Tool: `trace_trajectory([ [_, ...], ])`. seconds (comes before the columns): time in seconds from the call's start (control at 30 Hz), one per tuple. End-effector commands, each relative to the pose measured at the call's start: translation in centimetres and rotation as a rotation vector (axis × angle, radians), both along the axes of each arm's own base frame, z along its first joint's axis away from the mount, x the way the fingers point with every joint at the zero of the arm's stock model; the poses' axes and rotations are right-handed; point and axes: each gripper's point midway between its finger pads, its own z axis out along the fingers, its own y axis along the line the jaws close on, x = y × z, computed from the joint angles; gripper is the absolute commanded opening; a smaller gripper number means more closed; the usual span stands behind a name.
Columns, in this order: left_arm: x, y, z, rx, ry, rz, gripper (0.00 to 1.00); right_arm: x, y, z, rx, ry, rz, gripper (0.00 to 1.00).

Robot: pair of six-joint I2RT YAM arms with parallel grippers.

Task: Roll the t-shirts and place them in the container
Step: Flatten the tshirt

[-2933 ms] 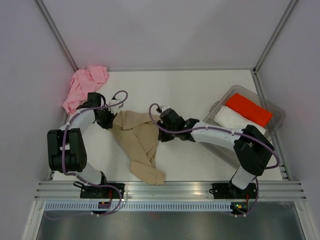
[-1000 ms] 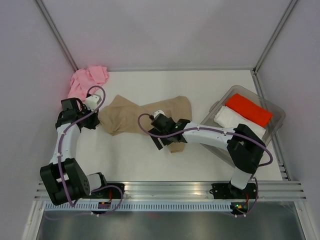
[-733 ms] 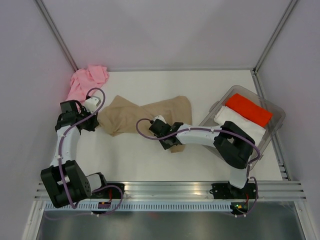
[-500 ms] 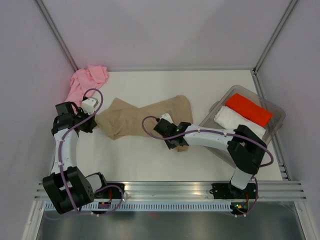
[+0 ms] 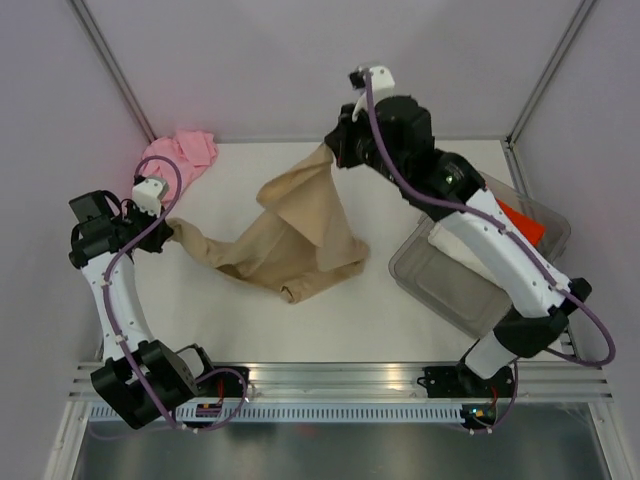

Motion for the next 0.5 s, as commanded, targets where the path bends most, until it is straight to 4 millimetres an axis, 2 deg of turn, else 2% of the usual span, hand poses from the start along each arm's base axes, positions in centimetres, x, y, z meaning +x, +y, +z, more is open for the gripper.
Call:
trace_trajectory([
  [0.0, 0.1, -0.9, 3.1, 0.007, -0.083, -0.068, 0.02, 7.2, -1.6, 1.2, 0.035, -0.003, 0.016, 0.0],
  [0.03, 0.4, -1.0, 3.2, -0.003, -0.085, -0.076, 0.02, 10.7, -1.5, -2.2, 0.004, 0.062, -0.023, 0.0],
  [0.07, 0.5, -0.9, 3.2, -0.01, -0.082, -0.073, 0.02, 12.6, -1.8, -3.4, 0.003, 0.091, -0.054, 0.0],
  [0.1, 0.7, -1.0, 3.0, -0.024, -0.077, -0.073, 0.02, 14.9, -3.2, -2.9, 0.02, 0.09, -0.103, 0.0],
  [0.13, 1.0, -1.1, 2.4, -0.055, -0.055, -0.077, 0.02, 18.0, -2.9, -7.7, -0.015, 0.169, -0.138, 0.0],
  [0.17, 1.2, -1.2, 2.0, -0.071, -0.045, -0.085, 0.02, 19.7, -3.3, -9.4, -0.017, 0.197, -0.175, 0.09],
  [0.2, 1.4, -1.1, 1.4, -0.081, -0.031, -0.089, 0.02, 21.9, -4.9, -9.8, 0.019, 0.21, -0.24, 0.24],
  [0.23, 1.4, -1.2, 0.7, -0.097, -0.013, -0.097, 0.02, 24.3, -5.6, -14.2, -0.016, 0.268, -0.301, 0.4],
  [0.27, 1.6, -1.0, -0.3, -0.108, 0.014, -0.099, 0.02, 25.6, -7.2, -15.8, -0.02, 0.292, -0.348, 0.68],
  [0.3, 1.6, -1.1, -0.8, -0.114, 0.026, -0.104, 0.02, 25.9, -7.9, -17.2, -0.03, 0.331, -0.378, 0.8],
  [0.33, 1.3, -1.1, -1.6, -0.119, 0.044, -0.105, 0.02, 26.2, -8.6, -19.2, -0.06, 0.369, -0.399, 0.82],
  [0.37, 1.1, -1.2, -2.3, -0.123, 0.055, -0.111, 0.02, 26.0, -9.5, -19.8, -0.09, 0.38, -0.425, 0.87],
  [0.4, 0.9, -1.3, -2.7, -0.108, 0.055, -0.129, 0.02, 25.1, -9.8, -22.5, -0.144, 0.425, -0.433, 0.87],
  [0.43, 0.4, -1.6, -3.7, -0.109, 0.07, -0.139, 0.02, 24.1, -10.3, -20.4, -0.163, 0.38, -0.427, 0.87],
  [0.47, 0.2, -1.7, -4.1, -0.103, 0.071, -0.148, 0.02, 23.4, -11.0, -20.1, -0.2, 0.351, -0.465, 0.88],
])
